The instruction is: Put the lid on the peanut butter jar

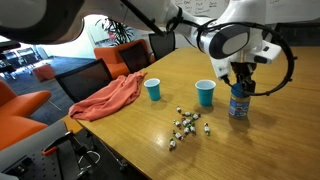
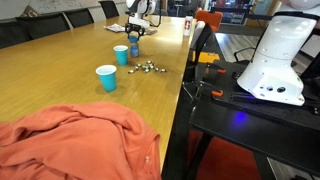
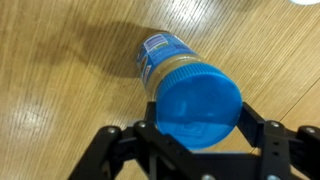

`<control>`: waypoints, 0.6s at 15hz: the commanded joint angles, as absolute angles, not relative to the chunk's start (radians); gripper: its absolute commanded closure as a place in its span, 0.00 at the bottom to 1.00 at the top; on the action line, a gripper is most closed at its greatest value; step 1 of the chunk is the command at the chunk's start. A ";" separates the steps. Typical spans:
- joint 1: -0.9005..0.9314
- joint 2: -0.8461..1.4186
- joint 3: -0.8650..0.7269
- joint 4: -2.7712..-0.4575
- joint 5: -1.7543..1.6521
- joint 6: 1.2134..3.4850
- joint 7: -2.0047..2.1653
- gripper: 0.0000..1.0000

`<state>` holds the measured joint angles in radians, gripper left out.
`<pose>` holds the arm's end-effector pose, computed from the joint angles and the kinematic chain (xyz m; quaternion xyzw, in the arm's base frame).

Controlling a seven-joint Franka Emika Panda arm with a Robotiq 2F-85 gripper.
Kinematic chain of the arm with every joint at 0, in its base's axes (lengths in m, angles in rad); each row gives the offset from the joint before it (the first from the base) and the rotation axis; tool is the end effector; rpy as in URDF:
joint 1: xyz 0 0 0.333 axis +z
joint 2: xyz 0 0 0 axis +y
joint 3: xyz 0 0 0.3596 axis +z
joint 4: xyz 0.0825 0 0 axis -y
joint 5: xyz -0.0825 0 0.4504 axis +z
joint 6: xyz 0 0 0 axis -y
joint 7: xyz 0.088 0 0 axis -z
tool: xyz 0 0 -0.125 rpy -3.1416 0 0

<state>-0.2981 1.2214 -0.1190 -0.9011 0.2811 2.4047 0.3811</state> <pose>0.8550 -0.3212 0.1207 -0.8928 0.4231 -0.1440 0.0560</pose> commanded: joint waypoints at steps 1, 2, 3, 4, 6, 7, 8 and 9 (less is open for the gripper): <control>-0.303 1.270 -0.122 -0.811 0.263 2.364 0.432 0.46; -0.302 1.275 -0.123 -0.803 0.261 2.358 0.440 0.46; -0.295 1.271 -0.134 -0.809 0.272 2.359 0.441 0.46; -0.294 1.271 -0.136 -0.806 0.271 2.352 0.441 0.46; -0.295 1.263 -0.136 -0.808 0.272 2.333 0.437 0.46; -0.295 1.258 -0.136 -0.810 0.272 2.321 0.437 0.46; -0.296 1.255 -0.135 -0.809 0.273 2.311 0.434 0.46; -0.296 1.254 -0.137 -0.807 0.272 2.303 0.437 0.46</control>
<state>-0.2985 1.2492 -0.1251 -0.8449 0.2797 2.3670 0.4014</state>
